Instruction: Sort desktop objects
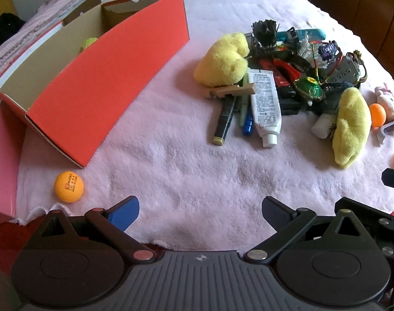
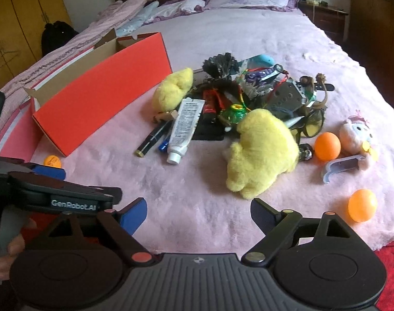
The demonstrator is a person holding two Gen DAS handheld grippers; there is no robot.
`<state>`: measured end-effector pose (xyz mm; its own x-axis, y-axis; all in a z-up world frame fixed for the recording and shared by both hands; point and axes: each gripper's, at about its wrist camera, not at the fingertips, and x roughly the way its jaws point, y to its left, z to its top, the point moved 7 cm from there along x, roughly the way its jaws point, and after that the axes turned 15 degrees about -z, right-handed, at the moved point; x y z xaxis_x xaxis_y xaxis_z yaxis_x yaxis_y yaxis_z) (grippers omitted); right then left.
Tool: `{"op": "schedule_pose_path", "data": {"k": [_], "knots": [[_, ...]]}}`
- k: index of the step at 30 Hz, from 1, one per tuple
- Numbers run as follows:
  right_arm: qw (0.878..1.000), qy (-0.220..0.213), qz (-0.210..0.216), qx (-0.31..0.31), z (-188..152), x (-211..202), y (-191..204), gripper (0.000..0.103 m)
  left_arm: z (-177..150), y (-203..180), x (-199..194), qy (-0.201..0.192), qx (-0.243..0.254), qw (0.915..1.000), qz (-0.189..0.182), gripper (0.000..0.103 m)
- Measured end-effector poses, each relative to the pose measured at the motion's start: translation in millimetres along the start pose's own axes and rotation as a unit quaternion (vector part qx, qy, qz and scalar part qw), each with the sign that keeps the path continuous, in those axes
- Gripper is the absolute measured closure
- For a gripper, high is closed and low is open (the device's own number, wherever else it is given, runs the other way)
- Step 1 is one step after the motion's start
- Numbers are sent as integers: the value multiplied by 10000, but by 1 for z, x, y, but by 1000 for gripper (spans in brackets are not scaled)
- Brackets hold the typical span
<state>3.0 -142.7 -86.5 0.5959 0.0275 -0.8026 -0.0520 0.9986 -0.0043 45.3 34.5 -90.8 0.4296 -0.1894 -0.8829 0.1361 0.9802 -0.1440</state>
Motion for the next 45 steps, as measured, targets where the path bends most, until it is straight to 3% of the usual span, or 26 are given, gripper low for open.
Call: {"op": "schedule_pose_path", "data": {"k": [15,20,26,31,35,39,42,45], "knots": [[9998,-194,-48,26,0,-16,-3,14,-3,-5,-13,-157,4,9999,31,0],[9998,-170,-77,96,-1,-3,-11,15,1,-3,3,-73,-26,10000,-15,0],[9972,-332,-220,638,10,12,-35,28,9,-3,21,54,-95,9999,-50,0],[9902,-235,-347,1330,19,27,-70,55,2,-3,35,272,-128,9995,-76,0],[9838,-123,-550,1704,31,43,-100,56,1,-3,36,313,-111,9994,-50,0],[9804,-22,-929,1736,33,56,-122,65,1,-4,37,323,-82,9994,-48,0],[9772,116,-969,1885,30,63,-132,75,0,-6,39,360,-81,9993,-64,0],[9741,189,-1018,2009,28,69,-138,76,-3,-8,39,378,-33,9993,-79,0]]}}
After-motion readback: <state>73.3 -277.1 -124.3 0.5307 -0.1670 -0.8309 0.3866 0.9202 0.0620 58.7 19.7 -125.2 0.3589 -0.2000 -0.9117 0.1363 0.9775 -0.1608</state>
